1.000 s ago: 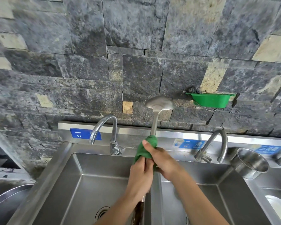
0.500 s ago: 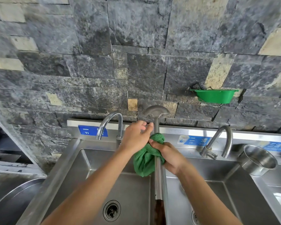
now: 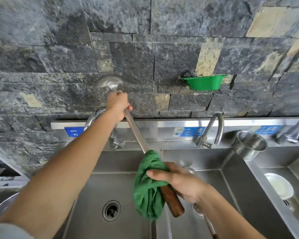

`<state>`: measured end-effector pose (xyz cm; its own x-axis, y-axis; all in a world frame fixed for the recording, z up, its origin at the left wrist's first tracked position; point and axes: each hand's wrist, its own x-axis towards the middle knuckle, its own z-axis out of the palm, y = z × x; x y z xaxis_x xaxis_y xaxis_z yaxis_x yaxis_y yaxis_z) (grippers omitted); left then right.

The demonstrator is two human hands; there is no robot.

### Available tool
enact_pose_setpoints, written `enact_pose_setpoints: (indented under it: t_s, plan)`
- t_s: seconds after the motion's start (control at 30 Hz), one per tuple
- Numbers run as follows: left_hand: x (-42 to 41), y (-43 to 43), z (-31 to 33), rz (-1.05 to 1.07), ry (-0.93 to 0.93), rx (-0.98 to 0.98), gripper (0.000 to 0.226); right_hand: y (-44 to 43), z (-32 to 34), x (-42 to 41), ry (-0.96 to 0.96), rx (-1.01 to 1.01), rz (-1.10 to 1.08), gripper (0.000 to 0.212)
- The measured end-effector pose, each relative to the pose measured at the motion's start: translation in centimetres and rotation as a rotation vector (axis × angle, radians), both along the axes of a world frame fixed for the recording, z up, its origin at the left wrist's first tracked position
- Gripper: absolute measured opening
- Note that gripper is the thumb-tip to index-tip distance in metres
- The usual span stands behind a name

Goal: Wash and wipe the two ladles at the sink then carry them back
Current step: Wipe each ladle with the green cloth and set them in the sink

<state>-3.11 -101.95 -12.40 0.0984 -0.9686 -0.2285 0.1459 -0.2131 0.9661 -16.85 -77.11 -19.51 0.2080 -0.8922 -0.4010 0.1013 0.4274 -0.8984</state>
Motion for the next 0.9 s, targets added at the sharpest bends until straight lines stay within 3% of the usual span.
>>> enact_pose_setpoints:
  t_s: [0.07,0.13,0.4,0.53,0.7,0.8,0.9]
  plan:
    - [0.0,-0.1,0.0,0.067,0.042,0.007,0.015,0.8,0.7,-1.2,0.014,-0.026,0.007,0.026]
    - [-0.3,-0.4,-0.2,0.107,0.067,0.005,0.018,1.9,1.2,-2.0,0.079,-0.045,0.019,0.022]
    - [-1.4,-0.3,-1.7,0.248,-0.018,-0.023,0.013,6.5,0.6,-4.6,0.288,-0.079,0.046,0.035]
    - [-2.0,0.6,-3.2,0.227,-0.001,0.029,0.017,5.6,1.2,-5.2,0.462,-0.083,0.102,0.023]
    - [-4.3,2.9,-4.4,0.148,0.100,0.068,0.018,1.0,2.3,-3.2,0.483,-0.105,0.052,0.024]
    - [-6.1,4.7,-4.5,0.080,0.128,0.042,0.021,-1.9,3.1,-1.9,0.478,-0.191,0.017,0.003]
    - [-5.5,4.1,-2.3,0.106,0.106,-0.039,0.025,-0.9,3.1,-3.1,0.556,-0.190,0.130,0.012]
